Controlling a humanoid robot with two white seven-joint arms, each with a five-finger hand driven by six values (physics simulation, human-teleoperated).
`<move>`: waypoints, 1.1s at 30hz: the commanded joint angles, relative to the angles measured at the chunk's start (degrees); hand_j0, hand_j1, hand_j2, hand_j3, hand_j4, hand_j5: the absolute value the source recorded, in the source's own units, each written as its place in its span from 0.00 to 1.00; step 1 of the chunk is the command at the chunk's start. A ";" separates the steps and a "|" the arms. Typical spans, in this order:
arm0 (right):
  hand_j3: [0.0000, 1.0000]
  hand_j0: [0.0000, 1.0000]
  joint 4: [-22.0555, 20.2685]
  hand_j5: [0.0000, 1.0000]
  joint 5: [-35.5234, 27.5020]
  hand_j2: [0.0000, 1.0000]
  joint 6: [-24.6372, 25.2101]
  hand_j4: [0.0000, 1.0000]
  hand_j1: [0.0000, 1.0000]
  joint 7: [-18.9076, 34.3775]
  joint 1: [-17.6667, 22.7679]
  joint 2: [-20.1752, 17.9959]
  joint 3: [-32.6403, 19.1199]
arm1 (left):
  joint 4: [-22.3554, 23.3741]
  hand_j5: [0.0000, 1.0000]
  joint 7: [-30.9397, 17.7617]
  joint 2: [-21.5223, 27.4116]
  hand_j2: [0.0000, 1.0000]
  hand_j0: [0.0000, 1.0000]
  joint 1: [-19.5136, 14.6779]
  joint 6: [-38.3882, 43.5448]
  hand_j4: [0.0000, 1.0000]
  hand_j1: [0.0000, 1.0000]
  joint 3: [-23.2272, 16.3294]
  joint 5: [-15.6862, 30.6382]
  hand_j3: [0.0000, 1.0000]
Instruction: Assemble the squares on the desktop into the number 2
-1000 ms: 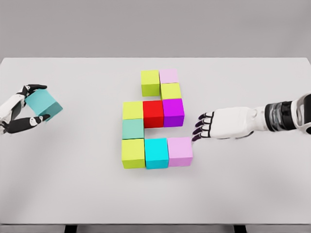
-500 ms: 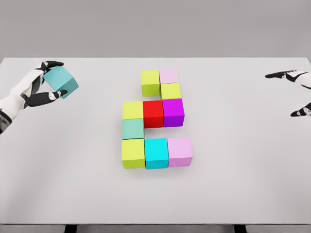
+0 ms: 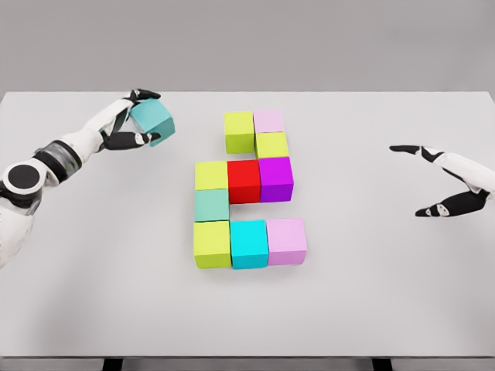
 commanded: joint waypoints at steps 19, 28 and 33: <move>1.00 1.00 -0.40 1.00 1.44 1.00 0.15 1.00 1.00 -0.02 -0.09 -0.94 0.19 | 13.41 0.41 -14.06 -6.58 0.41 0.41 -10.72 -5.01 0.41 0.41 -6.82 -5.35 0.41; 1.00 1.00 -0.57 1.00 2.14 1.00 0.15 1.00 1.00 -0.02 -0.17 -0.50 0.10 | 18.69 0.41 -17.75 -8.69 0.41 0.41 -13.80 -10.54 0.41 0.41 -7.88 -6.93 0.41; 1.00 1.00 -0.93 1.00 2.32 1.00 0.15 1.00 1.00 -0.02 0.00 -0.32 0.19 | 23.26 0.41 -18.13 -10.10 0.41 0.41 -15.91 -14.94 0.41 0.41 -7.79 -7.55 0.41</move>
